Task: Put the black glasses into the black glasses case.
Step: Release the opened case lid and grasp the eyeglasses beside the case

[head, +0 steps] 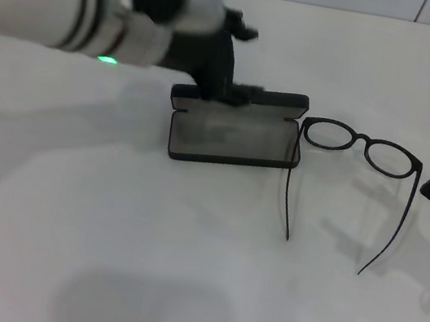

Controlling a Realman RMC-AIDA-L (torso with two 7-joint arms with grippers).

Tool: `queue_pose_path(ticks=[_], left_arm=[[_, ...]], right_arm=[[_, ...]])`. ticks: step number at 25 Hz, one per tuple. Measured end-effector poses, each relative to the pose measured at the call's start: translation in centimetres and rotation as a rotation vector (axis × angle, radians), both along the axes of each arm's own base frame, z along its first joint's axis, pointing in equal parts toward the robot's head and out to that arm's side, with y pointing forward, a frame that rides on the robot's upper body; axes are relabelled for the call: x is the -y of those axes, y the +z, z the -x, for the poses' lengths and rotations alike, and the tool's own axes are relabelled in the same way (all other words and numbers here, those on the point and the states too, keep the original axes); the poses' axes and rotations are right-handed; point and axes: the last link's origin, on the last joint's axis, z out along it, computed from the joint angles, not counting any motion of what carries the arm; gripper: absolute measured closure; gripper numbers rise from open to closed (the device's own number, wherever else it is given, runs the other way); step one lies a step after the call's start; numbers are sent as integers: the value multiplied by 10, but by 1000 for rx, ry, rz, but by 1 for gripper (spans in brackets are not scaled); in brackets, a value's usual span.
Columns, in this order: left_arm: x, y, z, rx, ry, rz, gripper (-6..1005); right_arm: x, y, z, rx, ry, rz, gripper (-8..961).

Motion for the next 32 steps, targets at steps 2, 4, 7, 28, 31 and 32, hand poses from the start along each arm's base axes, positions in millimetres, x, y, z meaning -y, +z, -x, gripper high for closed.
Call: queue_pose_path(ticks=[2,4,7,28,31,32], left_arm=[[2,21,2,138,44,2,327],[11,48,11,377,107,81,314],[25,71,33,624,143,222,294],[137,24,155,883,339,422,117],[135,26,154,876,336,422,117],[134,27,154,873,336,419,117]], right_arm=[[-1,2,-1,-3,-5,-10,133],[-2,5,-2,1,-7,-22,134],[-5,11,-3,15,-2,-30,135],[-7,15,-8,312,97,265,141],[-24,27,1,377,112,245,141],[-30,33,6,401,104,251,142]])
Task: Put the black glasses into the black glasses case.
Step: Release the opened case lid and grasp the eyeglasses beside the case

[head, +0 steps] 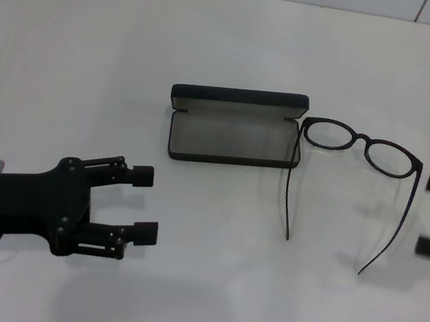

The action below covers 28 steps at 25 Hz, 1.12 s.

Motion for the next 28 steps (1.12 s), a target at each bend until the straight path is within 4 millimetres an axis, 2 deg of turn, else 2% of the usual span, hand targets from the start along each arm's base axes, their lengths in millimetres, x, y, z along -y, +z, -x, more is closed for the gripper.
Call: queue_pose_path(ticks=[5,7,11,12,13,15,16,19,24,25,28], left_arm=[[-4,0,2,-20,20,-15,117],[-4,-2,4,-21,32,-15,117],[-5,-5,5,-15,47,-5,118],[-6,-6,5,-16,50,-4,118],[-8,-7,4,-18,50,-2,118],[-11,-8,3,-27,46,5,118],[-13,-9,2,-32,44,13,118],[-20,-13,-4,-47,36,56,118],[-23,-18,-7,-56,36,77,118],[-23,-18,-6,-55,38,81,118],[-22,-20,-6,-52,44,87,118]], right_arm=[[-34,45,45,248,-47,9,143],[-45,57,71,398,-84,23,144],[-57,62,124,645,-103,60,145],[-59,59,144,720,-87,74,145],[-59,59,144,720,-87,74,146],[-64,49,175,836,-45,69,148],[-71,37,189,936,-34,47,150],[-82,19,196,1067,-40,14,153],[-101,-23,200,1136,-1,16,159],[-108,-36,197,1161,9,9,160],[-117,-56,188,1179,19,-17,164]])
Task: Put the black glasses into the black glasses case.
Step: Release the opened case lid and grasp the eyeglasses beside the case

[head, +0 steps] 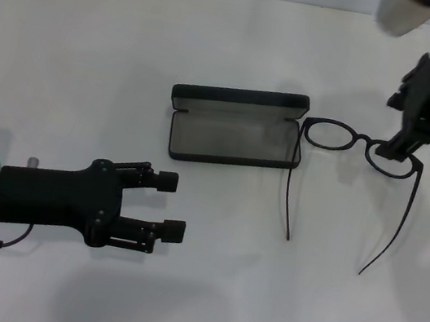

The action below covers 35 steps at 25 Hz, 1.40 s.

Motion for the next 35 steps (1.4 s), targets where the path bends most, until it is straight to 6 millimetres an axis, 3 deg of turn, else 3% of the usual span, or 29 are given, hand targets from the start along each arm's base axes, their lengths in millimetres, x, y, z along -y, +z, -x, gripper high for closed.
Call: queue_pose_path(ticks=[5,14,17,35], left_arm=[[0,0,0,-2,3,-1,118],[-3,-5,-3,2,3,5,119],[-3,-6,-4,5,4,10,119],[-4,-11,-8,13,-4,15,119]], right_arm=[[-10,-20,-13,-43,-6,-26,180],[-17,-37,-29,-59,1,-53,253],[-19,-40,-31,-55,-3,-54,452],[-21,-62,-46,-68,-13,-69,589]])
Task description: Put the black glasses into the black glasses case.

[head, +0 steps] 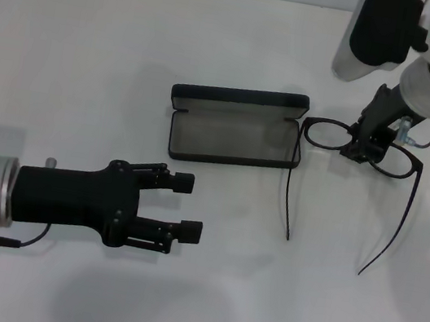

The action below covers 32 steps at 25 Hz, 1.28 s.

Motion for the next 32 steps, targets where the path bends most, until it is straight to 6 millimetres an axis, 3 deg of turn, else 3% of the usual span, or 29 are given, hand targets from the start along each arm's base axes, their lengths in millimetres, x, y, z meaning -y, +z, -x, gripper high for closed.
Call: queue_pose_path(ticks=[17,32], left_arm=[[-4,-6,-4,-9,-6,5,122],[-5,-6,-5,-11,-9,1,145]], right_arm=[[2,-4,-7,-1,-20,3,749],[3,-3,-9,-2,-17,-3,813]])
